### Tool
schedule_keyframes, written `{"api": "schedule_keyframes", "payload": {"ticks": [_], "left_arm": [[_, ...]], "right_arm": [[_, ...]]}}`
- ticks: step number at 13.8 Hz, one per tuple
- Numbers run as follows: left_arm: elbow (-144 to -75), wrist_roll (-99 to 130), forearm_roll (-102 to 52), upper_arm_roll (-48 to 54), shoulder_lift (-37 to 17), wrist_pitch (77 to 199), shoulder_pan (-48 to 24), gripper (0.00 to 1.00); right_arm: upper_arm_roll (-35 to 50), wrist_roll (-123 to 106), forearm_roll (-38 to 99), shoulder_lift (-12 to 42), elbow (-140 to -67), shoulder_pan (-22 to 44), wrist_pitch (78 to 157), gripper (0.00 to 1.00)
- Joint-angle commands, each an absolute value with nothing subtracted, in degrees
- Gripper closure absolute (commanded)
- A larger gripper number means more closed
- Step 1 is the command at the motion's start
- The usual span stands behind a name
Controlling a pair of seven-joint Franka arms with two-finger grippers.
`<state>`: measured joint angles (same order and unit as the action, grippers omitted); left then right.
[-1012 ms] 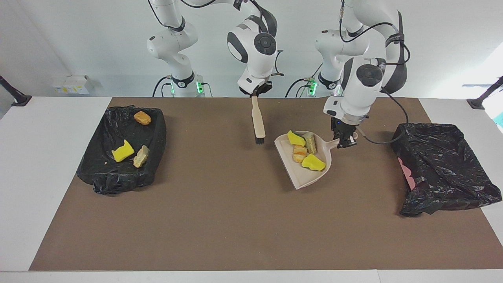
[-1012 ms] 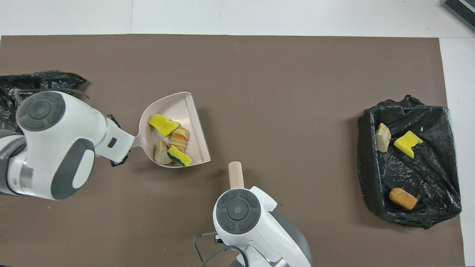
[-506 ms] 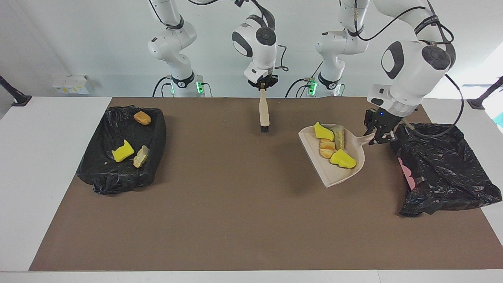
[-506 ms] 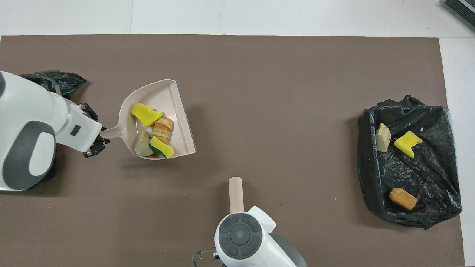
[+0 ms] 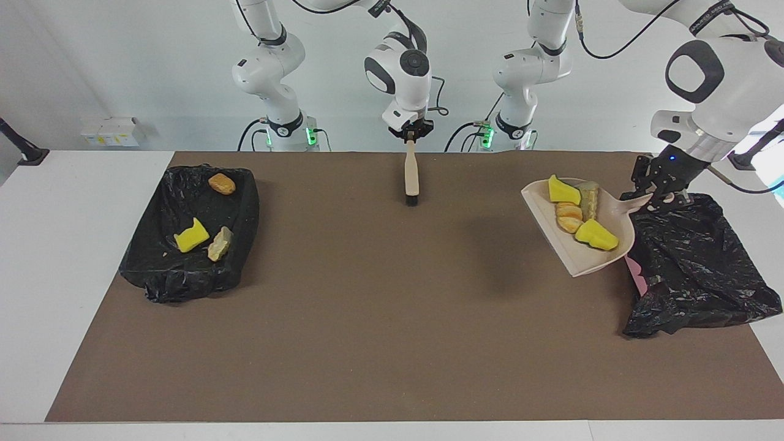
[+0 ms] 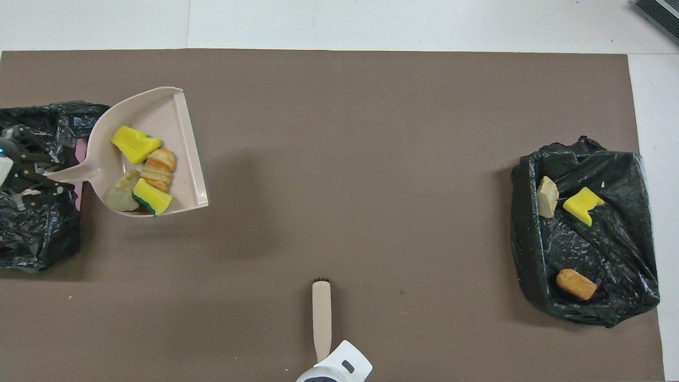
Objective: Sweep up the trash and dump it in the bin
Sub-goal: 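Carry the loaded dustpan with the left gripper toward the nearer trash bag, then tip the dustpan over the bag with the left gripper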
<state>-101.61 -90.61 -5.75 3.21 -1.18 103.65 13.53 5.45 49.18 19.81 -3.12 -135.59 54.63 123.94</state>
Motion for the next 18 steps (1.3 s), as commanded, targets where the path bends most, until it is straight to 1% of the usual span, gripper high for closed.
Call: {"api": "schedule_keyframes", "payload": {"ticks": [1, 3, 4, 6, 7, 8, 9, 10, 12, 14, 16, 18], "left_arm": [[-98.0, -95.4, -6.1, 3.8, -2.7, 101.2, 18.7, 1.00], [-95.6, -96.4, -3.6, 3.7, -3.9, 100.6, 21.0, 1.00], [-94.1, -97.2, -1.9, 3.8, -5.0, 99.6, 22.7, 1.00], [-89.0, -101.8, 1.3, 3.7, -7.8, 97.7, 25.0, 1.00], [-87.4, -104.1, 3.1, 3.8, -9.6, 97.8, 26.4, 1.00], [-86.3, -106.1, 4.7, 3.8, -10.6, 98.5, 27.2, 1.00], [-84.9, -108.1, 7.3, 3.6, -12.3, 99.9, 27.4, 1.00], [-82.2, -109.2, 10.1, 3.5, -14.9, 101.1, 28.6, 1.00], [-77.7, -109.3, 13.0, 3.3, -17.2, 101.4, 29.6, 1.00], [-78.4, -108.9, 18.6, 2.9, -17.3, 106.8, 28.9, 1.00], [-79.0, -108.0, 24.5, 2.9, -17.3, 110.1, 28.7, 1.00], [-82.7, -107.5, 30.8, 2.9, -16.6, 114.7, 28.4, 1.00]], "right_arm": [[5.6, 47.7, 21.9, -2.8, -136.5, 54.2, 125.2, 1.00], [5.6, 47.0, 21.8, -2.7, -136.4, 54.2, 124.9, 0.98], [5.6, 46.5, 21.8, -2.3, -136.1, 54.2, 124.8, 0.85], [5.6, 44.4, 21.8, -2.2, -136.0, 54.1, 124.5, 0.64], [5.6, 44.0, 21.8, -2.2, -136.0, 54.1, 124.4, 0.57], [5.6, 44.0, 21.8, -2.1, -135.9, 54.1, 124.4, 0.54], [5.5, 44.0, 21.8, -1.8, -135.6, 53.9, 124.4, 0.49], [5.5, 43.9, 21.7, -1.3, -134.8, 53.5, 124.3, 0.44], [5.5, 43.9, 21.4, -0.9, -132.6, 52.3, 123.5, 0.37], [5.3, 43.0, 20.8, -1.9, -129.7, 49.4, 121.4, 0.35], [5.0, 42.1, 20.7, -4.3, -124.9, 44.4, 114.6, 0.28], [5.0, 40.3, 18.3, -7.0, -121.6, 37.9, 106.9, 0.16]]}}
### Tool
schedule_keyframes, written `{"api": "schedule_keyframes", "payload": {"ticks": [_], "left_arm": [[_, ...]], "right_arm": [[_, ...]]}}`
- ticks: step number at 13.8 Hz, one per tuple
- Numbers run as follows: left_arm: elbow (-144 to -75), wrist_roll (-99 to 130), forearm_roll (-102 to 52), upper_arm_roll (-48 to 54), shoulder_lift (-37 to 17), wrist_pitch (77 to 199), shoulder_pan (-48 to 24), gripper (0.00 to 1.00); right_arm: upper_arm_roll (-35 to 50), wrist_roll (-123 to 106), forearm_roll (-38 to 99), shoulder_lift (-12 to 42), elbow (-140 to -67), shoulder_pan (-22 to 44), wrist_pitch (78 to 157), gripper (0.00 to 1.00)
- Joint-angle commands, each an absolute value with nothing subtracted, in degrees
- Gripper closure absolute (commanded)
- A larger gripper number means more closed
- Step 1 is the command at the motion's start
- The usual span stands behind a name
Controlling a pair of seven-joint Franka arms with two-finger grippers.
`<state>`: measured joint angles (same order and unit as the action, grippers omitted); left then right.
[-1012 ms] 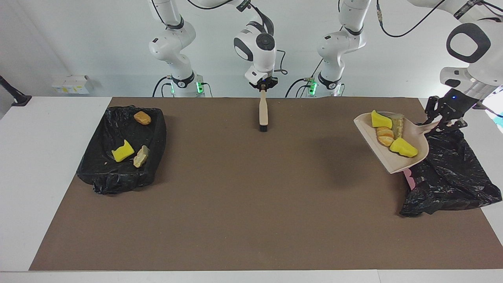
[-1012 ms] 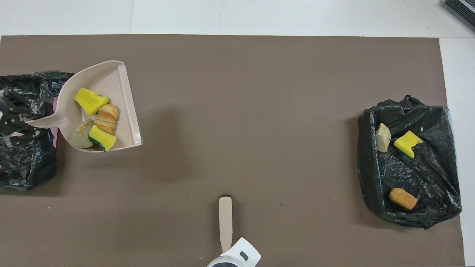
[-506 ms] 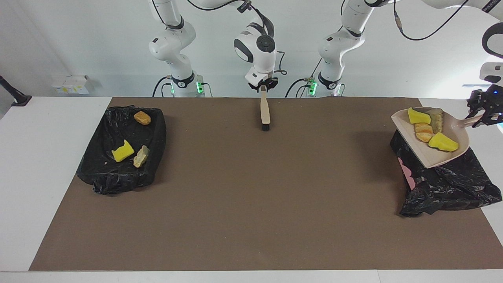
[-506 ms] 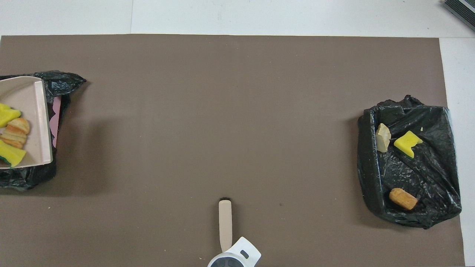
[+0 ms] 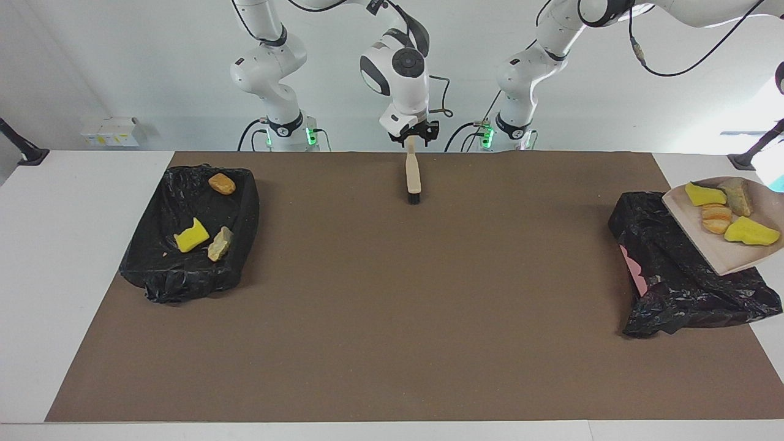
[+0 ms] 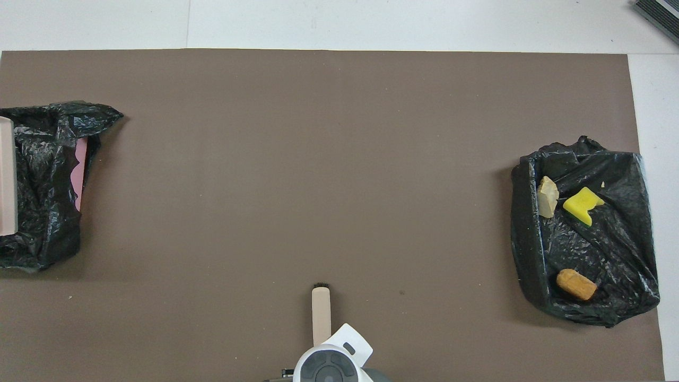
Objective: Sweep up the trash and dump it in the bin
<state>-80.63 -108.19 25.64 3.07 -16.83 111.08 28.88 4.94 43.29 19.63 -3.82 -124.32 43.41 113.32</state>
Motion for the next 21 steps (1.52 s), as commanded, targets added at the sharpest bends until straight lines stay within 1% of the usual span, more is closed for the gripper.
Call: {"api": "schedule_keyframes", "payload": {"ticks": [1, 2, 4, 6, 8, 9, 11, 13, 15, 18, 21], "left_arm": [[-85.1, -106.1, 33.1, 2.9, -16.2, 115.4, 27.2, 1.00], [-86.6, -102.8, 35.9, 2.9, -15.7, 115.5, 25.9, 1.00], [-91.3, -96.6, 42.4, 2.9, -13.5, 116.8, 24.4, 1.00], [-96.1, -91.4, 48.7, 2.9, -10.9, 119.5, 23.5, 1.00], [-100.3, -89.0, 53.9, 2.9, -8.8, 122.7, 22.9, 1.00], [-102.2, -87.6, 58.1, 2.9, -7.7, 123.9, 22.9, 1.00], [-104.6, -81.4, 63.1, 2.9, -6.1, 123.7, 22.9, 1.00], [-105.5, -78.0, 67.4, 2.9, -4.7, 119.1, 21.7, 1.00], [-105.5, -73.2, 71.9, 3.0, -3.8, 111.6, 18.7, 1.00], [-105.1, -66.7, 71.9, 3.3, -3.1, 99.8, 13.5, 1.00], [-105.0, -60.2, 69.4, 3.4, -2.2, 92.1, 8.6, 1.00]], "right_arm": [[5.0, 38.3, 15.7, -7.9, -119.8, 35.5, 103.8, 0.11], [4.9, 36.8, 12.5, -8.4, -117.7, 33.0, 100.9, 0.00], [4.9, 31.1, 8.3, -9.5, -112.6, 26.6, 96.8, 0.00], [5.0, 23.2, 7.9, -8.4, -106.8, 19.8, 92.3, 0.00], [4.9, 20.0, 7.6, -7.9, -103.8, 14.7, 92.0, 0.00], [4.9, 19.8, 6.8, -6.9, -101.2, 12.3, 91.5, 0.00], [4.9, 19.7, 2.3, -3.7, -95.0, 11.3, 89.0, 0.00], [4.9, 19.3, -1.3, -0.3, -89.3, 10.6, 87.2, 0.00], [4.8, 19.3, -1.9, 0.2, -88.3, 9.1, 86.7, 0.00], [4.7, 19.2, -1.7, -0.4, -88.3, 7.3, 86.8, 0.00], [2.8, 19.2, -1.4, -0.9, -88.3, 5.9, 86.7, 0.00]]}}
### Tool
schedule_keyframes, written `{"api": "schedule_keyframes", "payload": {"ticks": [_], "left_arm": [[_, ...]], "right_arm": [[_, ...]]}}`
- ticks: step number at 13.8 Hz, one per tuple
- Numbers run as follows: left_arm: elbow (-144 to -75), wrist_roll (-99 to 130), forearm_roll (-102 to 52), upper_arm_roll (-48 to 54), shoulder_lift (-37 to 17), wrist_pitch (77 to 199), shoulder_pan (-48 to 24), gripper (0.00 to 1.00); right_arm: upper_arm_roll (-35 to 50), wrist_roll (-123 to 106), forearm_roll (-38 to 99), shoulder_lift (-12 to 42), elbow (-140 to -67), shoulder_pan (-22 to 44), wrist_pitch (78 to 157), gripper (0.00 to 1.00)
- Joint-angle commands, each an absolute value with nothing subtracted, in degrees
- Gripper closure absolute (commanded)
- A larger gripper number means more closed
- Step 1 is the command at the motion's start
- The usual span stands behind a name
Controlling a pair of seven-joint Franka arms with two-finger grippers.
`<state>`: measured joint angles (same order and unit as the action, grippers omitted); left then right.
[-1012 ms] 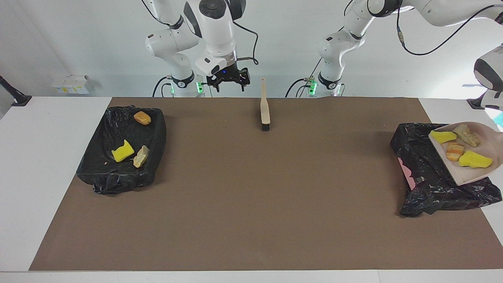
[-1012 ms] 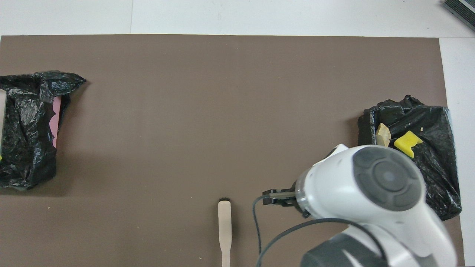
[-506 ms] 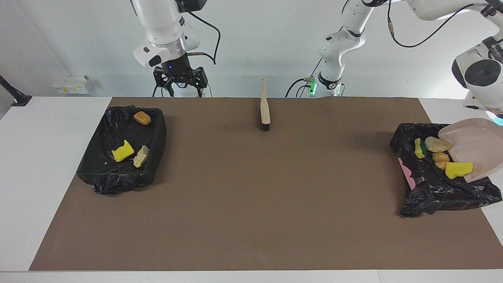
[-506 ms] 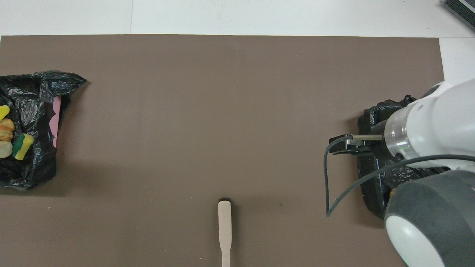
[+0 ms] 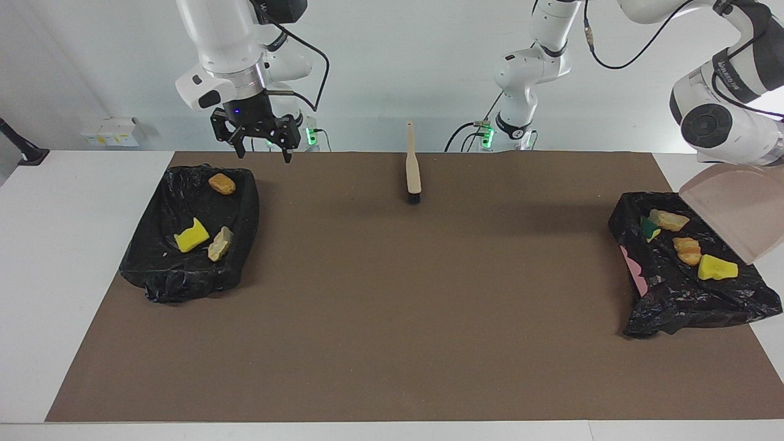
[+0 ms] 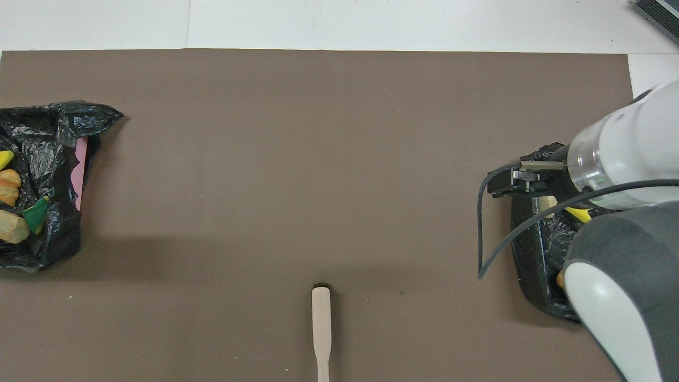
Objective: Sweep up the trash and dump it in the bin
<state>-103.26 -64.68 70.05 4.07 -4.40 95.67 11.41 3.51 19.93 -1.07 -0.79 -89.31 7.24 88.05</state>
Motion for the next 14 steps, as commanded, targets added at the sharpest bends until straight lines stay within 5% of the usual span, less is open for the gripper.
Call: {"api": "schedule_keyframes", "payload": {"ticks": [1, 14], "left_arm": [[-104.9, -58.5, 66.2, 3.4, -1.7, 90.5, 7.3, 1.00], [-103.4, -12.9, 17.8, 3.9, 0.0, 84.3, -1.4, 1.00]], "right_arm": [[1.7, 19.2, -0.8, -1.0, -88.2, 5.8, 86.6, 0.00], [-0.5, 13.4, -1.3, -2.6, -86.2, 5.4, 81.7, 0.00]]}}
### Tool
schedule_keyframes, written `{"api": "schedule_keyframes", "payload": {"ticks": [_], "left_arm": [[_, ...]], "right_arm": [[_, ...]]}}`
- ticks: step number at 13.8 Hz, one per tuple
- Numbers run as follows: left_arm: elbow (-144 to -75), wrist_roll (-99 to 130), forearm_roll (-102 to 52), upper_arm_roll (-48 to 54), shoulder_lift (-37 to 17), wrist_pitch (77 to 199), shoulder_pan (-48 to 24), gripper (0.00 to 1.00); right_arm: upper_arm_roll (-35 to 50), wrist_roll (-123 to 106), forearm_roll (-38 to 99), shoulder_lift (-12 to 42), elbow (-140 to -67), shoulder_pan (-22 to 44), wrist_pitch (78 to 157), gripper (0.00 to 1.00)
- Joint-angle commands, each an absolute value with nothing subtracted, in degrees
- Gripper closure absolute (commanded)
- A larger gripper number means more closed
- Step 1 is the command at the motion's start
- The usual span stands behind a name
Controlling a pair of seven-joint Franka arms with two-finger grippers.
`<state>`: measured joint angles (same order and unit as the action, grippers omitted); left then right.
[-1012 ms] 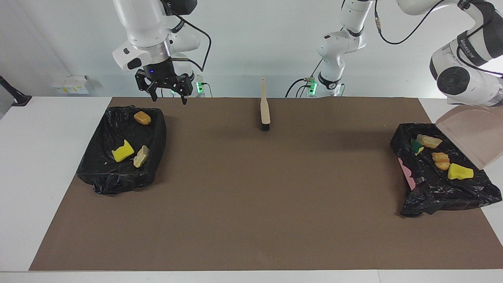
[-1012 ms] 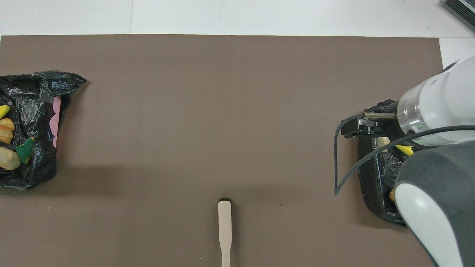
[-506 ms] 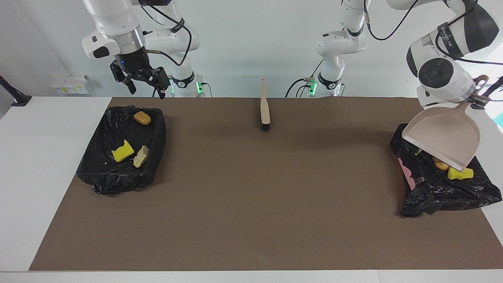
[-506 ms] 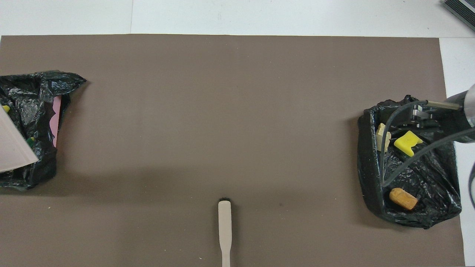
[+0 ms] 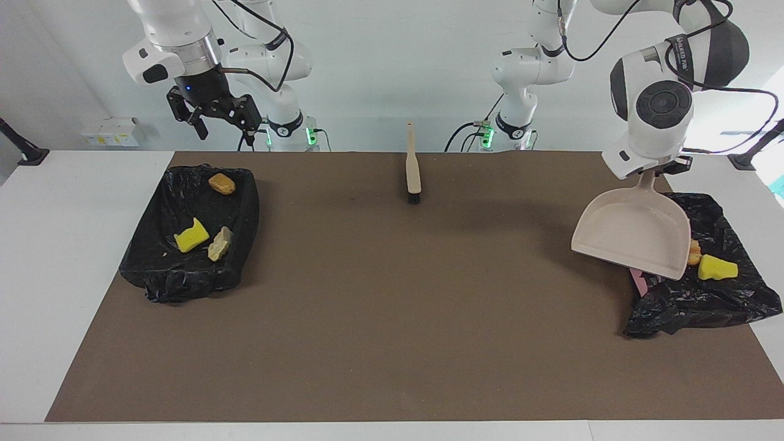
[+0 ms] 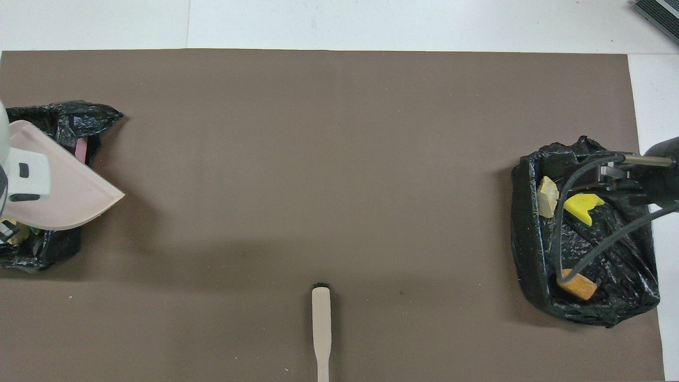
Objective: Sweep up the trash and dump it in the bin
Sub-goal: 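Bring the empty dustpan back to the mat center with the left gripper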
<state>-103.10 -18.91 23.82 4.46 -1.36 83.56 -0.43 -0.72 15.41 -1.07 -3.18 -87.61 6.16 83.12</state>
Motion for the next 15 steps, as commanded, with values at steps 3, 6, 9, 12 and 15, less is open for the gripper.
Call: {"api": "schedule_keyframes", "payload": {"ticks": [3, 6, 9, 12, 15], "left_arm": [[-103.4, -3.1, 9.1, 4.0, 0.0, 87.4, -4.6, 1.00], [-104.0, 6.8, 2.6, 4.1, 0.4, 92.8, -9.4, 1.00], [-104.2, 14.6, 2.2, 4.2, 0.0, 97.3, -15.9, 1.00], [-104.3, 18.5, -1.7, 4.2, -0.9, 101.6, -19.3, 1.00], [-104.3, 23.6, -4.9, 4.2, -4.9, 106.9, -23.9, 1.00]], "right_arm": [[-0.9, 9.7, -1.2, -2.6, -86.2, 5.4, 81.7, 0.00], [-0.9, 9.3, -0.7, -2.9, -86.3, 5.4, 81.8, 0.00], [-0.9, 9.3, -0.9, -3.4, -86.8, 5.5, 81.3, 0.00], [-1.0, 9.7, -0.9, -3.4, -86.8, 5.4, 81.7, 0.00], [-1.0, 9.8, -0.9, -3.4, -86.7, 5.4, 81.7, 0.00]]}}
